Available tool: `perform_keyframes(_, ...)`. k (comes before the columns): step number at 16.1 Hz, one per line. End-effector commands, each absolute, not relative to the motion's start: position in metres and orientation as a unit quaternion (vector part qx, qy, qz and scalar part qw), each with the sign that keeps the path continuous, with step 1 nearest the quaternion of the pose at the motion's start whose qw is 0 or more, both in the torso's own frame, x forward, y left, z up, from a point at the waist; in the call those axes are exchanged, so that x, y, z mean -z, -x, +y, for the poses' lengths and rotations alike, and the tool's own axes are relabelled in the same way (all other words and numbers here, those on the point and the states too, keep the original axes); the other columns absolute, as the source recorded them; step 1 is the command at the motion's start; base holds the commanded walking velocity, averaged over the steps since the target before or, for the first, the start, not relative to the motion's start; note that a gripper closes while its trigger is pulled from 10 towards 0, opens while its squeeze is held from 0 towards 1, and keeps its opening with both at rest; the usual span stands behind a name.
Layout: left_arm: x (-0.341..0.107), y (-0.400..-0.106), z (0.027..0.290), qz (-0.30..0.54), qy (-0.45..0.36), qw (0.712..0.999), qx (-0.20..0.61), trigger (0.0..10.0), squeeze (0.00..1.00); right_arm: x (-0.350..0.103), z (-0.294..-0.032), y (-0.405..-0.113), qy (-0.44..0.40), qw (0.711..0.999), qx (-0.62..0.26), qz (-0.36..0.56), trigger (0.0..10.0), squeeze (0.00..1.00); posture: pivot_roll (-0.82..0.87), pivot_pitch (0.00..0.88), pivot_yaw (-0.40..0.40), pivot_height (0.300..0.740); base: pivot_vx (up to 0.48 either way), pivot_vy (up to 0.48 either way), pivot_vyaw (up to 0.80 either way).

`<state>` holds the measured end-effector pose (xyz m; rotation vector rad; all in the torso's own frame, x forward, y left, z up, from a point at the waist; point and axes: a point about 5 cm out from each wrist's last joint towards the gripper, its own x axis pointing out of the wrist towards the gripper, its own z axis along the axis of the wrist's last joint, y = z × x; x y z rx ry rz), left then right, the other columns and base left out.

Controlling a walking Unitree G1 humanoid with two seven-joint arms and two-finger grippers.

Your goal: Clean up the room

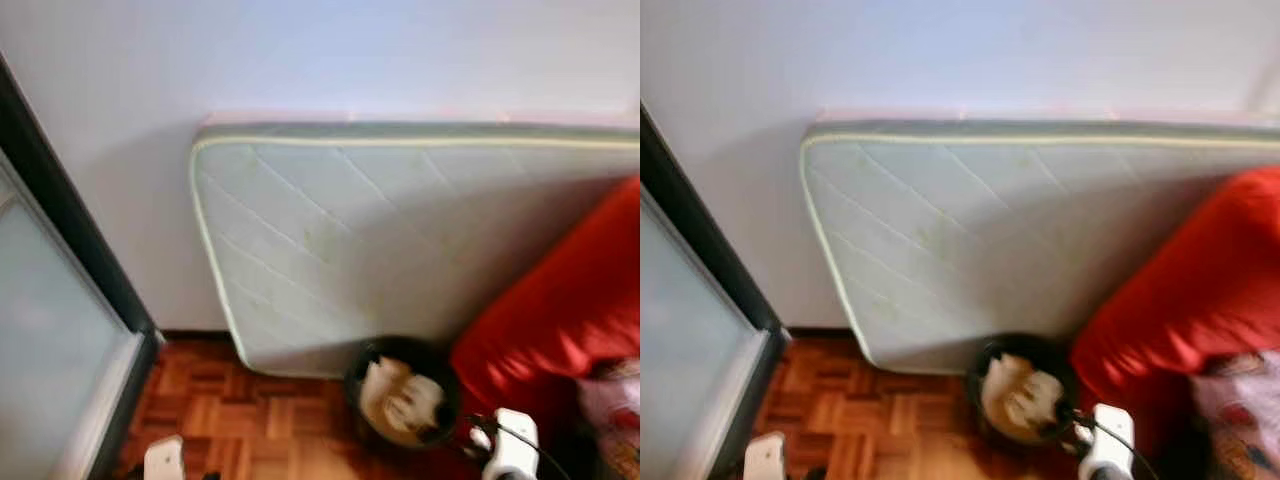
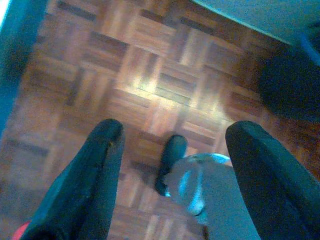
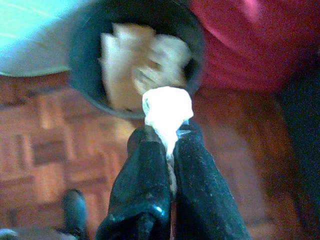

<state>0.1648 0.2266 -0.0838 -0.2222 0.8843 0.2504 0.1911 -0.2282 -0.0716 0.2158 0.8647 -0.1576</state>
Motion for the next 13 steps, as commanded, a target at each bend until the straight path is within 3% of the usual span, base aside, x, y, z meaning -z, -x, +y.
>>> perform_keyframes(1,0.0833,-0.1683,0.2231,0.426,0.108,0.891,-0.117,10.0,0.0,0.0727,-0.2357,-0.1854,-0.103,0.897,0.09,0.421,10.0,0.0,0.09,0.0,-0.014,0.74,0.334,0.0,0.0)
perform_keyframes(8,0.0821,-0.1703,0.2232,0.42,0.11,0.894,-0.115,10.0,0.0,0.0727,-0.236,-0.1855,-0.119,0.895,0.108,0.415,10.0,0.0,0.09,0.0,-0.014,0.74,0.334,0.0,0.0)
perform_keyframes(11,0.0813,-0.1706,0.2256,0.418,0.109,0.895,-0.112,10.0,0.0,0.0731,-0.2355,-0.185,-0.116,0.894,0.106,0.419,10.0,0.0,0.1,0.0,-0.015,0.74,0.319,0.0,-0.77)
perform_keyframes(13,0.0802,-0.1721,0.2263,0.413,0.109,0.897,-0.109,10.0,0.0,0.0731,-0.2353,-0.1851,-0.117,0.894,0.105,0.418,10.0,0.0,0.1,0.0,-0.013,0.74,0.0,0.0,-0.75)
